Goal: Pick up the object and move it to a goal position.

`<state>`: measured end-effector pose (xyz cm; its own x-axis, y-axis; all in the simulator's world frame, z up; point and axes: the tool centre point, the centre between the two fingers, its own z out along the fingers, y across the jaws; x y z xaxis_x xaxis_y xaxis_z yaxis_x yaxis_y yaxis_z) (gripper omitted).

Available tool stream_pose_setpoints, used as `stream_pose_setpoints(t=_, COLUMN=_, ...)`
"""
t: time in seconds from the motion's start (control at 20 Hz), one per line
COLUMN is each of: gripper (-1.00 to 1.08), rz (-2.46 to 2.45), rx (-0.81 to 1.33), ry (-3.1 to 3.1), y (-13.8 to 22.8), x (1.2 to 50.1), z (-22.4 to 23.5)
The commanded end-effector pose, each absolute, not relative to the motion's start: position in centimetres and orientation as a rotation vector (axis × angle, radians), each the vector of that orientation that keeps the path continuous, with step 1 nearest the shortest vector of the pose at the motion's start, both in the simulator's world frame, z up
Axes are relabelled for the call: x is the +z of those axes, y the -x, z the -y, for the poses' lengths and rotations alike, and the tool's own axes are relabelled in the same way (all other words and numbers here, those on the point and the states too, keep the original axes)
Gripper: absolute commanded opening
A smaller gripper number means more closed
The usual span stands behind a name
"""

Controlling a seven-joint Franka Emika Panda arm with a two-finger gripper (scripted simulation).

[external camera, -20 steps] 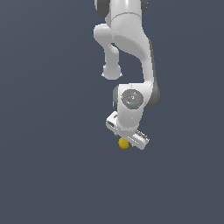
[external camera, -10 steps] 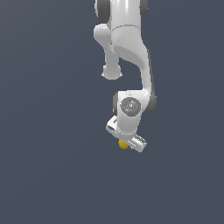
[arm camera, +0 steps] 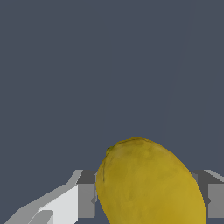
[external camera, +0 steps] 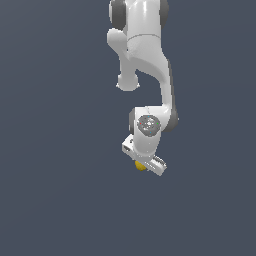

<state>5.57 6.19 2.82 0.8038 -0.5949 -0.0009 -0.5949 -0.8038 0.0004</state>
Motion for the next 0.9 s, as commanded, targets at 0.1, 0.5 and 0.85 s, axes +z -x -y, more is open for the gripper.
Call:
stream_pose_setpoints(t=0.1, gripper=-1.00, rz=0.984, rx=0.000, ry=-2.983, y=-5.6, x=2.8, z=-6.2)
stream_pose_setpoints(t=0.5, gripper=-1.00, rz=0.984, rx=-0.001, ry=-2.983, y=-5.5, x=3.2, z=-6.2)
stream_pose_setpoints(t=0.85, gripper=-1.00, rz=0.984, rx=-0.001, ry=-2.983, y=-4.6, x=5.4, z=-6.1)
